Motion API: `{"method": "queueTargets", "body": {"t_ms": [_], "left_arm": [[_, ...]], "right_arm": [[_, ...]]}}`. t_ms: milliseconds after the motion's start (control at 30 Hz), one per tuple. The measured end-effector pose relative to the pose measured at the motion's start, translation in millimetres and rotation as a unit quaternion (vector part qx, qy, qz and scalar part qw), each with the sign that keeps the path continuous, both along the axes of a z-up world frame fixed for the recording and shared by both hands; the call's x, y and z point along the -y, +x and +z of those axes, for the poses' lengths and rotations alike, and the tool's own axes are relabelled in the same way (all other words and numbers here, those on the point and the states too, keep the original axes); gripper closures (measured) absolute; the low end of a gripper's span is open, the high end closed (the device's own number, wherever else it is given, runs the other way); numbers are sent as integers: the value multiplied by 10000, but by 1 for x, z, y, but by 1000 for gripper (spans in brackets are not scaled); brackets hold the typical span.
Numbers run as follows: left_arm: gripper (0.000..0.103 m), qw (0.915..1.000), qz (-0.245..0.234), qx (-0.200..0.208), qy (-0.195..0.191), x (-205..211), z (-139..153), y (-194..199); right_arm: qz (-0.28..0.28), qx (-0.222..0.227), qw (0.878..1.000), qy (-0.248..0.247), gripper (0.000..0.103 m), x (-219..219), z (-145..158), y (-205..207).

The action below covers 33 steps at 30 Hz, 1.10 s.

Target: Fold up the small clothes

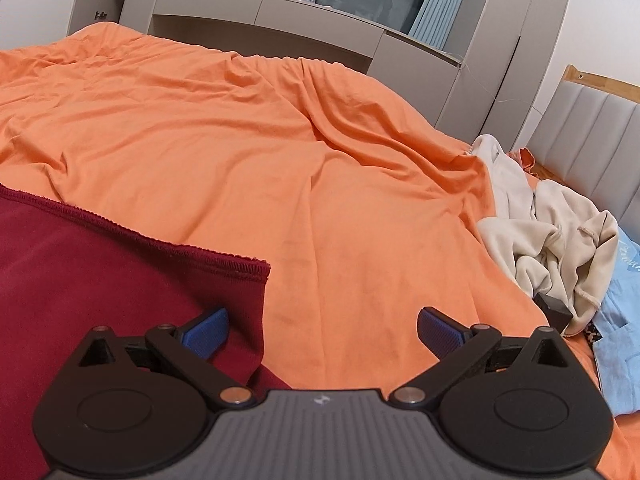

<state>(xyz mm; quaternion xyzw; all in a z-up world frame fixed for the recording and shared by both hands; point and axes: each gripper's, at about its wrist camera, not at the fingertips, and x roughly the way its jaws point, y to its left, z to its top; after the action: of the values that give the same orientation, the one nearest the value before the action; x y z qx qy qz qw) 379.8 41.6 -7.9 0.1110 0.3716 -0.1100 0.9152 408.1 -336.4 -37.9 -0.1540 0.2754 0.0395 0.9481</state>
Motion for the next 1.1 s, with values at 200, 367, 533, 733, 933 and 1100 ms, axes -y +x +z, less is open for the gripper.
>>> {"method": "queueTargets", "body": {"t_ms": [200, 367, 533, 733, 933, 1100], "left_arm": [[1, 9947, 1027, -9, 11, -26, -3, 17], [1, 9872, 1573, -112, -234, -50, -7, 25], [1, 9814, 1835, -260, -507, -63, -13, 31], [0, 9779, 1927, -460, -672, -68, -22, 33], [1, 9792, 1945, -240, -526, -60, -10, 27], [1, 9836, 1711, -48, -568, -43, 5, 13]], "right_arm": [[-3, -30, 10000, 2, 0, -1, -2, 0], [-11, -45, 10000, -23, 0, -2, -3, 0], [-39, -69, 10000, -50, 0, -1, -5, 0], [-36, -139, 9999, -65, 0, 0, -8, 1], [10, -2, 10000, -67, 0, 2, 4, -7], [42, 84, 9999, 79, 0, 10, 20, -29]]}}
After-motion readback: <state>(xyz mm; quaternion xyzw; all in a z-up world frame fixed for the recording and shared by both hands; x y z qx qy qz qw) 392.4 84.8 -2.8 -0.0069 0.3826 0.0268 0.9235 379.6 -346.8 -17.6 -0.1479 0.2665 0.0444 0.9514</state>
